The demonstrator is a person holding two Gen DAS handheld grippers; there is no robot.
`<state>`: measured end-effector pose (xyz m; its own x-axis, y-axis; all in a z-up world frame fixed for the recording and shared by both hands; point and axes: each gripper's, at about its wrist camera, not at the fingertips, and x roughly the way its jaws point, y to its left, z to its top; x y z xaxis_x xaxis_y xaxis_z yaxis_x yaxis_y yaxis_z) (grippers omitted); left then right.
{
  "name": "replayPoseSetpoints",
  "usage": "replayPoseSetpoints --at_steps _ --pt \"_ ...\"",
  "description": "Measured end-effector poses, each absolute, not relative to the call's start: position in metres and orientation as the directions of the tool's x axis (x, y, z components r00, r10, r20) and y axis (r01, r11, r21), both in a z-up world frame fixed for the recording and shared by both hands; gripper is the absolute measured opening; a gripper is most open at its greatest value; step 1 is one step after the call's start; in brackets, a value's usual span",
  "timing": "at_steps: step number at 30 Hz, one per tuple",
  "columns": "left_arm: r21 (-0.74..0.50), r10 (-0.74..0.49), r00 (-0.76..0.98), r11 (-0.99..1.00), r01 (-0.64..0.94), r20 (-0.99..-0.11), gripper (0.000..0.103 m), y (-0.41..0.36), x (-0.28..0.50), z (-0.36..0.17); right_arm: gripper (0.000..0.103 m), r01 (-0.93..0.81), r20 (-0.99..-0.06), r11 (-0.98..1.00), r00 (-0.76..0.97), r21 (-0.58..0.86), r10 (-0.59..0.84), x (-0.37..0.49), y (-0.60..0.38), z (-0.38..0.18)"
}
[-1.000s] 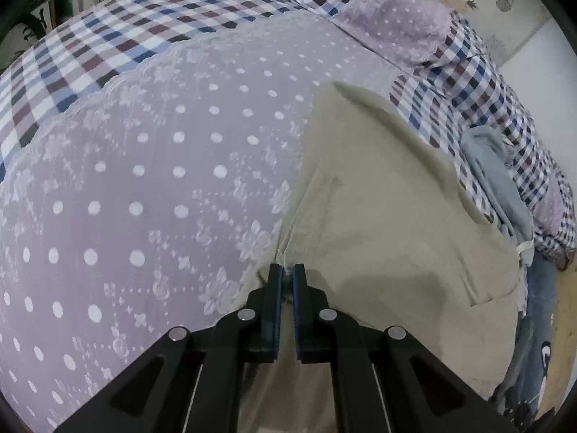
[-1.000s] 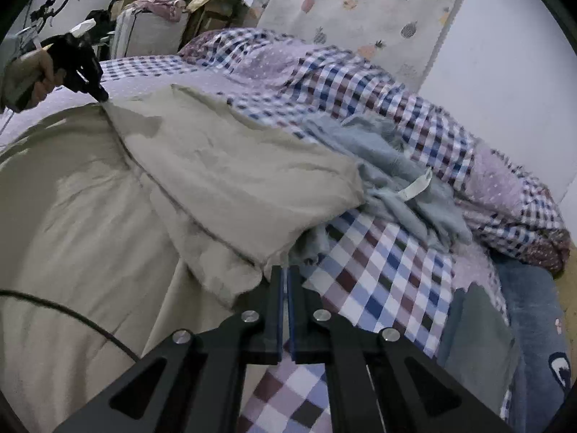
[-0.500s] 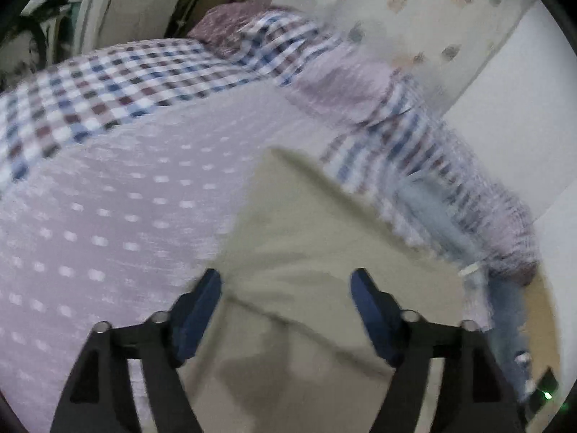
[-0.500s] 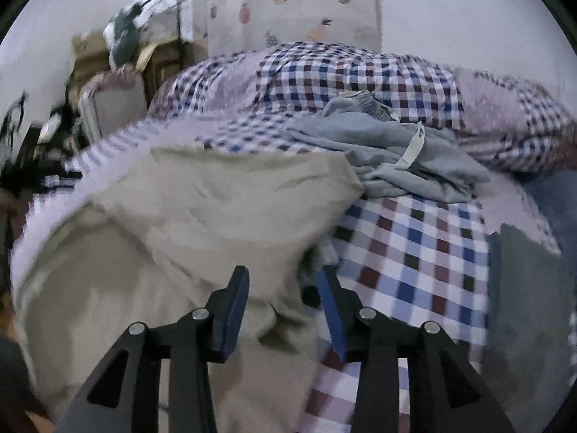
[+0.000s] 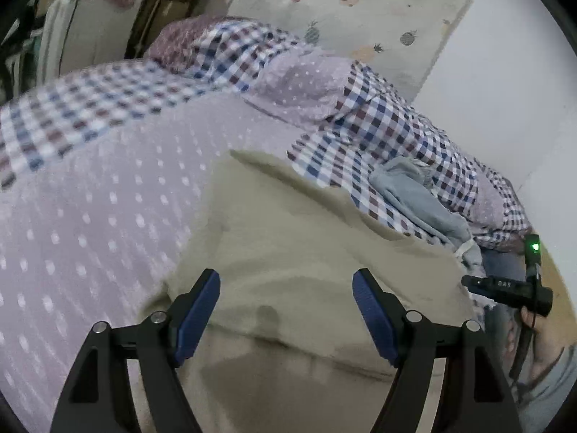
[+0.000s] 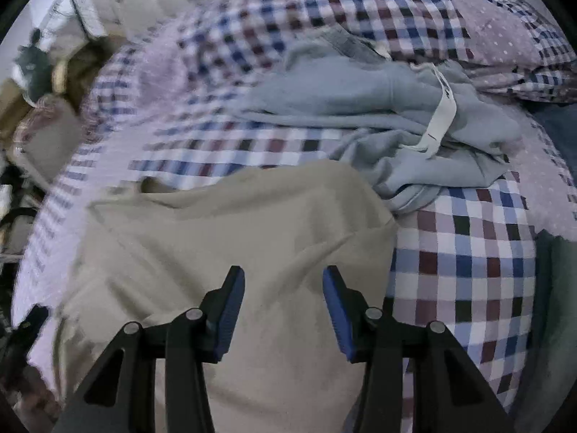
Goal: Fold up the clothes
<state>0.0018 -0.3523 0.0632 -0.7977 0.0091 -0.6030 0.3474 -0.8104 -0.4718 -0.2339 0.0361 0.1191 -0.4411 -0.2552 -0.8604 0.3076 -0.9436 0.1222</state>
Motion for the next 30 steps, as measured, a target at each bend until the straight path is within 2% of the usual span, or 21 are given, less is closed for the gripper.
replayPoseSetpoints --at_steps 3,5,6,7,9,15,21,26,28,30 --pt "-0.453 0.008 -0.784 -0.82 0.35 -0.621 0.08 -0.354 -0.003 0.056 0.046 0.277 -0.882 -0.956 -0.422 0.096 -0.211 -0.248 0.028 0.106" --pt "-0.439 0.008 -0.771 -0.826 0.354 -0.637 0.08 -0.354 -0.007 0.05 0.029 0.259 -0.89 -0.964 -0.423 0.063 -0.171 -0.254 0.024 0.098" --pt "-0.432 0.008 -0.764 -0.829 0.356 -0.645 0.08 -0.354 -0.008 0.047 0.013 0.255 -0.889 -0.966 -0.429 0.051 -0.16 -0.255 0.022 0.097" --pt "-0.425 0.008 -0.757 -0.831 0.358 -0.653 0.08 -0.354 -0.01 0.044 0.006 0.259 -0.883 -0.965 -0.441 0.045 -0.16 -0.255 0.021 0.098" --pt "-0.411 0.008 -0.743 -0.837 0.361 -0.669 0.08 -0.355 -0.013 0.038 0.004 0.266 -0.87 -0.963 -0.466 0.034 -0.16 -0.255 0.019 0.101" --pt "-0.369 0.005 -0.7 -0.853 0.37 -0.714 0.08 -0.355 -0.023 0.02 0.003 0.202 -0.82 -0.976 -0.543 0.083 -0.182 -0.26 0.04 0.122" --pt "-0.357 -0.001 -0.688 -0.854 0.378 -0.726 0.08 -0.355 -0.024 0.019 0.002 0.074 -0.85 -0.995 -0.518 0.065 -0.094 -0.277 0.064 0.108" --pt "-0.358 -0.006 -0.688 -0.851 0.385 -0.726 0.08 -0.354 -0.022 0.024 0.008 0.085 -0.818 -0.981 -0.542 0.174 -0.192 -0.255 0.088 0.122" --pt "-0.358 -0.008 -0.688 -0.849 0.388 -0.726 0.08 -0.354 -0.021 0.026 0.025 0.123 -0.792 -0.965 -0.552 0.233 -0.261 -0.23 0.098 0.13" --pt "-0.358 -0.011 -0.688 -0.848 0.391 -0.726 0.08 -0.353 -0.02 0.028 0.033 0.162 -0.769 -0.946 -0.552 0.28 -0.322 -0.203 0.108 0.133"
